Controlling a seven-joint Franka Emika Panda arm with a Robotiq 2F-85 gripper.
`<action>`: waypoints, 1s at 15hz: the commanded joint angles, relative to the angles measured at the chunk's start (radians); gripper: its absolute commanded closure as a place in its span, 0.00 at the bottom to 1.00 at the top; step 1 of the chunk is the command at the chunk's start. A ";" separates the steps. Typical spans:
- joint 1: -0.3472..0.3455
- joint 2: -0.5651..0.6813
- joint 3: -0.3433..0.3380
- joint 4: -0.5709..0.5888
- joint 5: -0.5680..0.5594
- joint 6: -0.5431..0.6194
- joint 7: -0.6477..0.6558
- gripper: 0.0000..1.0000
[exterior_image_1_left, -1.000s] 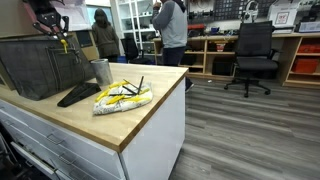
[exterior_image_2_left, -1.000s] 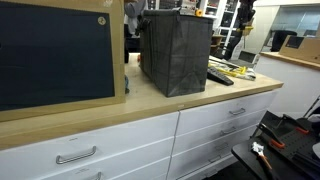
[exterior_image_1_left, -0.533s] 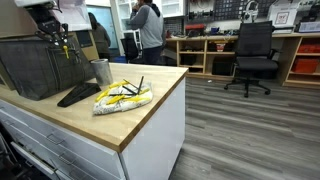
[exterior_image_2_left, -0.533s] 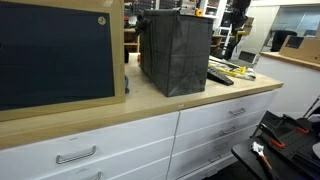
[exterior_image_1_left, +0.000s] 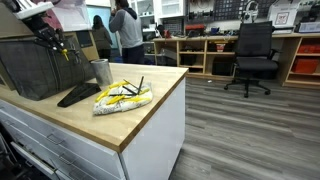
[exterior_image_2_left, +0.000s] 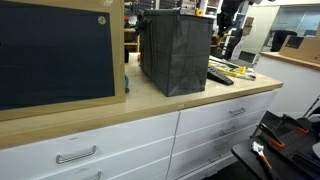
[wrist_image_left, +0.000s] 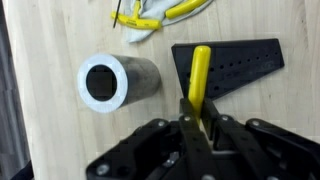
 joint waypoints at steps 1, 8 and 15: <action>0.024 -0.068 0.019 -0.092 -0.009 0.108 -0.003 0.96; 0.067 -0.159 0.014 -0.261 0.066 0.176 -0.029 0.96; 0.066 -0.180 -0.025 -0.372 0.121 0.193 -0.072 0.96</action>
